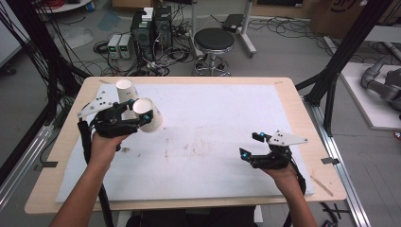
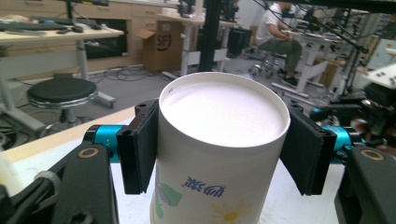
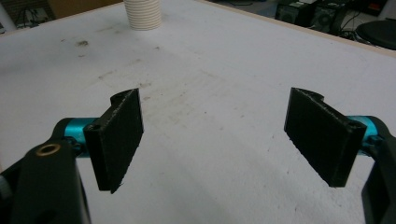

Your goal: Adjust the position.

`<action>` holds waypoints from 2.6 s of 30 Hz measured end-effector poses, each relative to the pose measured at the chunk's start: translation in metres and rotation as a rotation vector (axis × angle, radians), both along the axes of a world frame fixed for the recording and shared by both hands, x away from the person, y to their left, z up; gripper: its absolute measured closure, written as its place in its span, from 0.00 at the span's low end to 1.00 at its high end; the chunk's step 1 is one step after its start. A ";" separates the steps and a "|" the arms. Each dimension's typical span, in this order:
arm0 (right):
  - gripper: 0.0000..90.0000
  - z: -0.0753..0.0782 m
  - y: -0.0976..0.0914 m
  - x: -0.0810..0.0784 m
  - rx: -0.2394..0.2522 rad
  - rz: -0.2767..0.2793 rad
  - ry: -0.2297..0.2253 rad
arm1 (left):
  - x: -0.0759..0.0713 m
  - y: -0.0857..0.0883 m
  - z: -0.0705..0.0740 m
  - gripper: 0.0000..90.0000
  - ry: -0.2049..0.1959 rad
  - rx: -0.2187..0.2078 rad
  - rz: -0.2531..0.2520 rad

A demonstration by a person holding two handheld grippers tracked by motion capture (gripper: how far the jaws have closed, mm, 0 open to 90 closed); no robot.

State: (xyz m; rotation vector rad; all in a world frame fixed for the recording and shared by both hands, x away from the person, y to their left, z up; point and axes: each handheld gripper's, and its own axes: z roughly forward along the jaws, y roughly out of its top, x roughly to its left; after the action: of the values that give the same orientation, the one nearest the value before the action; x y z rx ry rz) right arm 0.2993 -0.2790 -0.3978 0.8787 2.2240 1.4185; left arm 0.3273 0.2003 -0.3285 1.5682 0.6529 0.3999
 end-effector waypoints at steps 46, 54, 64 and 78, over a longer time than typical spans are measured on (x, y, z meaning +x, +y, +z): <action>0.23 0.004 0.056 -0.001 0.080 0.298 -0.006 | -0.011 -0.103 -0.046 0.38 0.044 0.014 -0.383; 0.23 0.001 0.067 -0.002 0.087 0.350 0.002 | -0.013 -0.114 -0.049 0.38 0.052 0.022 -0.422; 0.23 -0.005 0.084 -0.004 0.091 0.418 0.033 | -0.017 -0.129 -0.054 0.39 0.066 0.007 -0.489; 0.32 -0.012 0.090 -0.002 0.123 0.480 0.062 | -0.019 -0.135 -0.059 0.39 0.069 -0.014 -0.526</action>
State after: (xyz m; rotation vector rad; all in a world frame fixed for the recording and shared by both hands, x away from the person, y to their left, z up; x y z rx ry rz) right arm 0.2969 -0.1891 -0.4095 0.4383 2.5304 1.7691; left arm 0.3079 0.0650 -0.3872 1.6742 0.2730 -0.0528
